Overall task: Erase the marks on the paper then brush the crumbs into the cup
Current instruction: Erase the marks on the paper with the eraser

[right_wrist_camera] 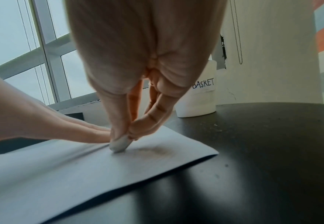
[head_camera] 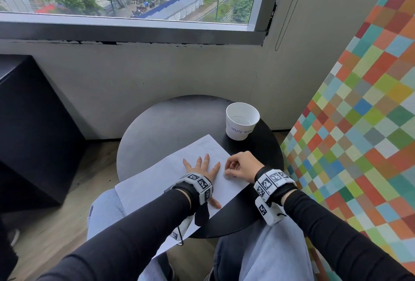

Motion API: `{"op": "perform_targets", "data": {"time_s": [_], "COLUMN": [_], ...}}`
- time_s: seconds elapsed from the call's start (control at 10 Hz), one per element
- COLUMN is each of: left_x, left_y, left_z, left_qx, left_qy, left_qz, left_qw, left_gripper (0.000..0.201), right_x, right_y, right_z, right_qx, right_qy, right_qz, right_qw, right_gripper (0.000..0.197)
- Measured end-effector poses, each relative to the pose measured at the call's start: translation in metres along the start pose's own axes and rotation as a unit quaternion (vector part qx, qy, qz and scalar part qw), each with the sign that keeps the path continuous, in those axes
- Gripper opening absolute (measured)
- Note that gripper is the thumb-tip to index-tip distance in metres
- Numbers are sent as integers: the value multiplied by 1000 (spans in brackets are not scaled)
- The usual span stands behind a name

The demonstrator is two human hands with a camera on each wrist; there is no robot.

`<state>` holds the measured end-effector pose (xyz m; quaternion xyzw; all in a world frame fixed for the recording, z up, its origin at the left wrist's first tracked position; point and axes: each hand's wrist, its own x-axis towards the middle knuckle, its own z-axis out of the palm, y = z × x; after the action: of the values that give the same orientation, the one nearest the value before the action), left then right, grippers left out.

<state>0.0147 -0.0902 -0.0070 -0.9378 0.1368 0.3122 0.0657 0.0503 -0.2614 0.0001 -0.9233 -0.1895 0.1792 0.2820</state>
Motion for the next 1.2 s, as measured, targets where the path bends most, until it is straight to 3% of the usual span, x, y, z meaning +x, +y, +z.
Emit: {"op": "perform_targets", "data": {"time_s": [0.1, 0.2, 0.4, 0.5, 0.6, 0.8, 0.9, 1.0, 1.2], "left_x": [1, 1, 0, 0, 0, 3, 3, 2, 6], "left_y": [-1, 0, 2, 5, 7, 11, 12, 12, 11], "left_z": [1, 1, -1, -2, -4, -8, -8, -8, -6], "left_qx": [3, 6, 6, -2, -8, -7, 0, 1, -4], "left_qy": [0, 0, -4, -16, -25, -36, -36, -33, -45], "left_qz": [-3, -3, 2, 7, 3, -2, -4, 0, 5], "left_qw": [1000, 1000, 1000, 1000, 1000, 999, 999, 999, 999], "left_gripper": [137, 137, 132, 127, 126, 128, 128, 128, 129], "right_x": [-3, -4, -12, -16, -22, -29, -34, -33, -40], "right_y": [0, 4, 4, 10, 10, 16, 16, 22, 21], "right_z": [-1, -2, 0, 0, 2, 0, 4, 1, -3], "right_qx": [12, 4, 16, 11, -6, -5, -7, -2, 3], "right_qy": [-49, -5, -63, 2, -43, 6, -33, 30, -22], "right_qz": [-3, 8, 6, 17, -6, 14, -9, 15, 11], "right_qw": [999, 1000, 998, 1000, 999, 1000, 999, 999, 1000], "right_gripper": [14, 13, 15, 13, 12, 11, 9, 8, 8]}}
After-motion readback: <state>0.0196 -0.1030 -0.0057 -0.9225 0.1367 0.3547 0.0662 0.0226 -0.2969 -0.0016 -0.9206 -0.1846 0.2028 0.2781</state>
